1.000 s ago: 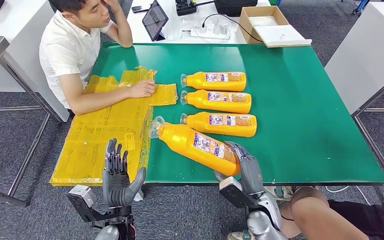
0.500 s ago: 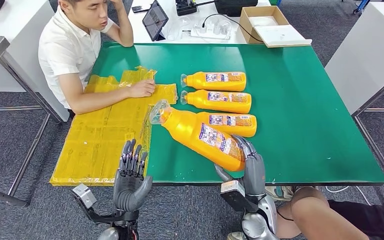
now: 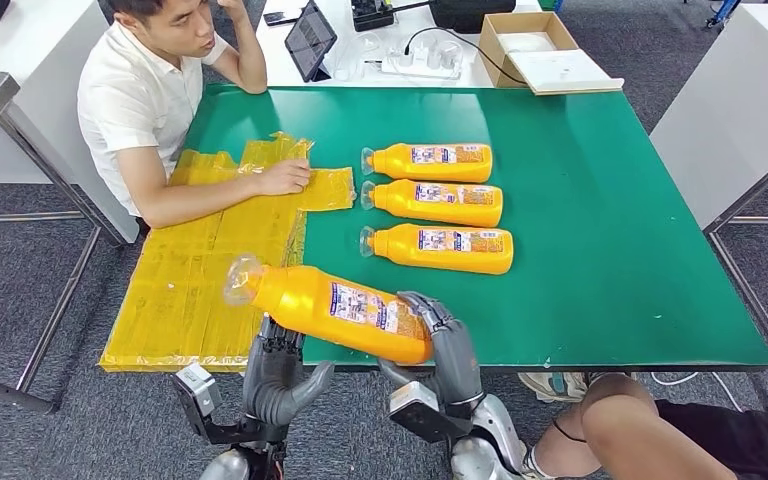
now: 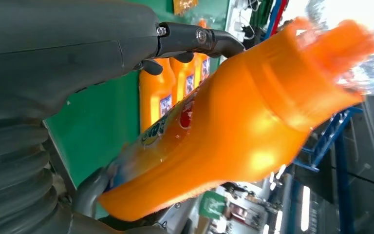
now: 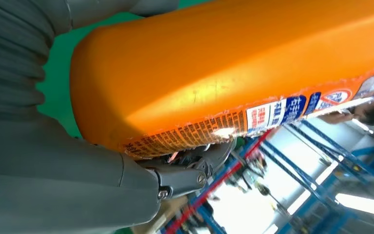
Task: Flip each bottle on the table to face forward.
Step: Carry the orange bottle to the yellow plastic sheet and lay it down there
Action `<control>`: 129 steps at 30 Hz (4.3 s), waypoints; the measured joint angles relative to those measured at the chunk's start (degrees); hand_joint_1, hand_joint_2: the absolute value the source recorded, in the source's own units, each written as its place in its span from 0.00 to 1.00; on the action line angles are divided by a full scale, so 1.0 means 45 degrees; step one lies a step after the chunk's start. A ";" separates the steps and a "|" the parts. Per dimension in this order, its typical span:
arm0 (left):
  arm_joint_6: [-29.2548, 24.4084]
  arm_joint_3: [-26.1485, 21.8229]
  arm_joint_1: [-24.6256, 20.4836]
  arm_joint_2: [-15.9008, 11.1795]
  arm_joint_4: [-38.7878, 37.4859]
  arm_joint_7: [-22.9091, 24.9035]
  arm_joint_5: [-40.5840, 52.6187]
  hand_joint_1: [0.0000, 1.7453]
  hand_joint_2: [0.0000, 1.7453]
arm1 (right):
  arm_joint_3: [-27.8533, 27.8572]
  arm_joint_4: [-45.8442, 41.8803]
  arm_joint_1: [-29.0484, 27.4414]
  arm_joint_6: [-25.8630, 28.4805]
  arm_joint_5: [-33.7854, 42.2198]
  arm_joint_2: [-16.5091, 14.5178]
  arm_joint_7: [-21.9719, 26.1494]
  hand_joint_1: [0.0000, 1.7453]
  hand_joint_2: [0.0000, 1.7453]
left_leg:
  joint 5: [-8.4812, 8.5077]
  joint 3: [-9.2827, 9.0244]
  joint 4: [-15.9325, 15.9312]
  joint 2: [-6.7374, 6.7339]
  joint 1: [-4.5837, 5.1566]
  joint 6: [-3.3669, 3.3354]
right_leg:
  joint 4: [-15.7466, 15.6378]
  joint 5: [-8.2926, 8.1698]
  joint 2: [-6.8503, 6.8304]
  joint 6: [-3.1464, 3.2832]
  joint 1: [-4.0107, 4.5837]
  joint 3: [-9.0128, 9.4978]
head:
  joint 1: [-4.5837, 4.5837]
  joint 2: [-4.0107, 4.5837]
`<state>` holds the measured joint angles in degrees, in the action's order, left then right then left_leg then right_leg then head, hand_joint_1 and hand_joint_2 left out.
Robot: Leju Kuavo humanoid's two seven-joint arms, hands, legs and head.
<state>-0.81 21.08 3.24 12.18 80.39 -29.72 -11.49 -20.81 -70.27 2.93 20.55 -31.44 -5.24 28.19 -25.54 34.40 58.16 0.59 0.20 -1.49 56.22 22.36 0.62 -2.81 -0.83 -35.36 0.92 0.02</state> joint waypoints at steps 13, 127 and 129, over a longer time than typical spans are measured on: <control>0.0508 -0.0142 -0.0381 0.0139 -0.0451 -0.0063 -0.0133 0.00 1.00 | -0.1554 0.1502 0.0230 -0.0025 0.0058 -0.0543 0.0221 1.00 1.00 | 0.0000 0.0012 0.0000 -0.0002 0.0002 0.0000 | -0.0001 0.0001 0.0000 0.0002 -0.0002 -0.0015 | 0.0000 0.0000; -0.4495 -0.1976 -0.7222 -0.1379 -0.8130 0.7205 1.8172 0.94 1.00 | -0.1533 0.1184 -0.0738 -0.0149 0.1685 -0.0962 -0.0108 0.00 0.00 | 0.0021 0.0033 0.0001 -0.0004 -0.0005 0.0002 | 0.0012 -0.0009 0.0001 0.0005 0.0001 -0.0037 | 0.0004 0.0000; -0.4072 -0.1898 -0.7538 -0.1370 -0.8550 0.7287 1.8306 0.59 1.00 | -0.1529 0.1217 -0.0709 -0.0169 0.1652 -0.0963 -0.0107 0.00 0.00 | 0.0020 0.0034 0.0001 -0.0003 -0.0004 0.0002 | 0.0011 -0.0008 0.0000 0.0005 0.0000 -0.0036 | 0.0005 0.0000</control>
<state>-19.13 12.54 -30.68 6.02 41.91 3.07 70.89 -27.69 -64.79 -0.26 19.79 -24.00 -9.57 27.71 -25.45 34.55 58.16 0.58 0.18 -1.49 56.27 22.33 0.62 -2.78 -0.83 -35.52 0.95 0.02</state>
